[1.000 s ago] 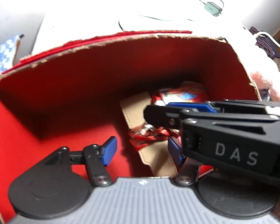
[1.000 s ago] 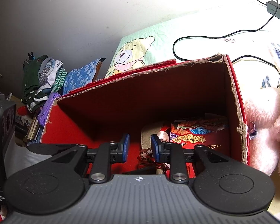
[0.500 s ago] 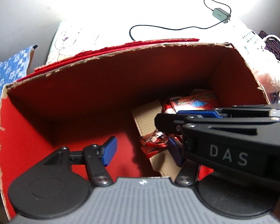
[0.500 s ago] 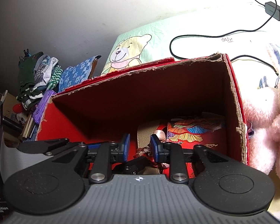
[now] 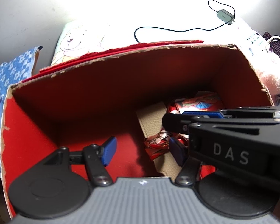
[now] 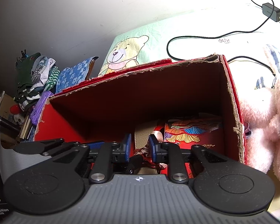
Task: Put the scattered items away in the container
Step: 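Withdraw the right gripper from the cardboard box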
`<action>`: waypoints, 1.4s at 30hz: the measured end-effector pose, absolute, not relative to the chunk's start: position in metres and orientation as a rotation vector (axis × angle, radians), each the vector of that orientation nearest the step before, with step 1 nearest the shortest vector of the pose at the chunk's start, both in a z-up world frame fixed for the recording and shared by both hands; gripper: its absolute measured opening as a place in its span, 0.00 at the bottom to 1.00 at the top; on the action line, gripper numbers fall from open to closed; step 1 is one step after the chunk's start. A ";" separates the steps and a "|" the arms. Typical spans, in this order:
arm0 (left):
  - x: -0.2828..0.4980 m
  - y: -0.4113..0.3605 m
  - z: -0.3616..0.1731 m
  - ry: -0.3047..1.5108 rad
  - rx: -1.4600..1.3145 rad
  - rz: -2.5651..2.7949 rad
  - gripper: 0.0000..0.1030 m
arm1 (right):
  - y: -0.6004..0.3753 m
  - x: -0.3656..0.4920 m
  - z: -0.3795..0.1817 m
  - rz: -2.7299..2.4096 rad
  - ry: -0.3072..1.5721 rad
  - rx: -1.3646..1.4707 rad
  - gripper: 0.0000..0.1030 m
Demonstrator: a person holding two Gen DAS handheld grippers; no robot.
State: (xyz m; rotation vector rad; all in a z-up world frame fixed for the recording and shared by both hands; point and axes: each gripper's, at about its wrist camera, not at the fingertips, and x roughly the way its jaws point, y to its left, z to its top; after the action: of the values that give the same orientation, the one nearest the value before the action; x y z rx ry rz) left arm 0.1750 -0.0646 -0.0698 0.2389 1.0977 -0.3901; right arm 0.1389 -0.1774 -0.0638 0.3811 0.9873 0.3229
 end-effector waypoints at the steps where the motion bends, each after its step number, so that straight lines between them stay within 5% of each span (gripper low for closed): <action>1: 0.175 -0.065 -0.070 1.096 0.243 -0.388 0.63 | -0.177 0.139 -0.064 0.321 0.988 0.380 0.22; 28: 0.164 -0.063 -0.058 1.051 0.298 -0.310 0.65 | -0.172 0.127 -0.058 0.196 0.964 0.293 0.23; 42: 0.143 -0.054 -0.038 0.988 0.310 -0.284 0.75 | -0.177 0.098 -0.042 0.162 0.867 0.292 0.25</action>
State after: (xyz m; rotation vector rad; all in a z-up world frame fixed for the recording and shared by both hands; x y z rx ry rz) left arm 0.1430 -0.0543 -0.0381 0.3104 0.9879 -0.2837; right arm 0.0977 -0.1773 -0.0425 0.2924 0.8674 0.1617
